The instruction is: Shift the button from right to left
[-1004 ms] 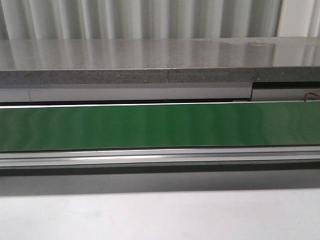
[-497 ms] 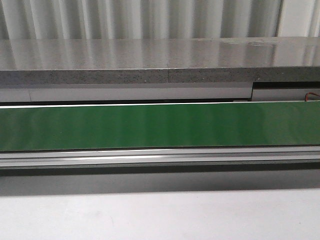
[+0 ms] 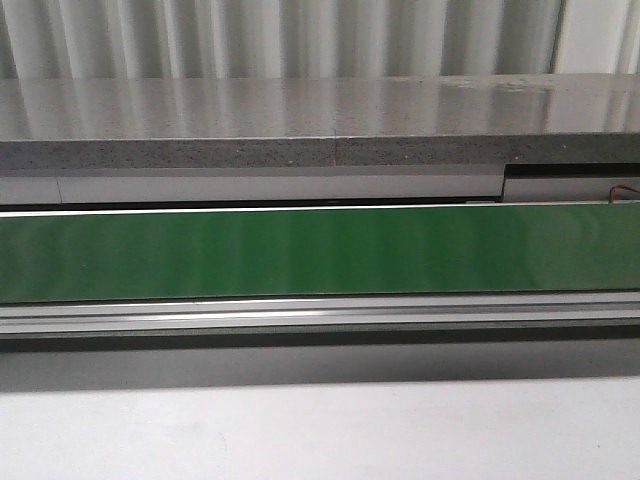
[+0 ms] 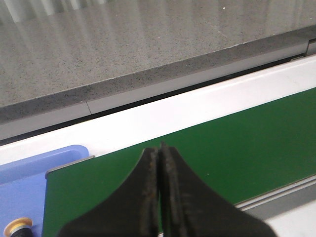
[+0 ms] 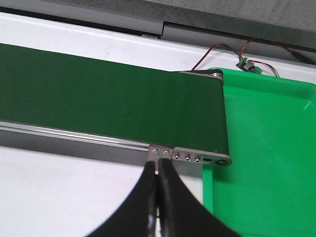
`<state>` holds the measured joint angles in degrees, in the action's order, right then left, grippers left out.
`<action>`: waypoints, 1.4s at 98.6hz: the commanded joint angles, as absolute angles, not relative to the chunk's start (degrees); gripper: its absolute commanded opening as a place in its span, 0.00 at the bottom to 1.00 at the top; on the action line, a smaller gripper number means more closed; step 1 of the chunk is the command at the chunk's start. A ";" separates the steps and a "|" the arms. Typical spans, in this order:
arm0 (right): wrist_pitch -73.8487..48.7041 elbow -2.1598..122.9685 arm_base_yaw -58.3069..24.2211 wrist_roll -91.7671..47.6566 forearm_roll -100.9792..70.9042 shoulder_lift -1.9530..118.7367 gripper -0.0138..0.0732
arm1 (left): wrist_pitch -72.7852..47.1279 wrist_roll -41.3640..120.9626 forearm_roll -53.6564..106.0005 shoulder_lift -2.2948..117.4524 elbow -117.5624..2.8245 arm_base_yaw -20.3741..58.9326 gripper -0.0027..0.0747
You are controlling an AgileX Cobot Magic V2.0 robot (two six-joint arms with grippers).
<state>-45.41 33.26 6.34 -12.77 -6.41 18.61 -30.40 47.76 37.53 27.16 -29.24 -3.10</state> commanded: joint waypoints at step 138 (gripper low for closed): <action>-41.74 34.65 6.39 -13.17 -6.17 18.99 0.08 | 0.89 -4.90 -5.81 -1.86 1.26 1.97 0.01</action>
<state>-45.41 33.26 6.34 -12.77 -6.41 18.61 -4.12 -4.03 -6.00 -0.11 -0.15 2.61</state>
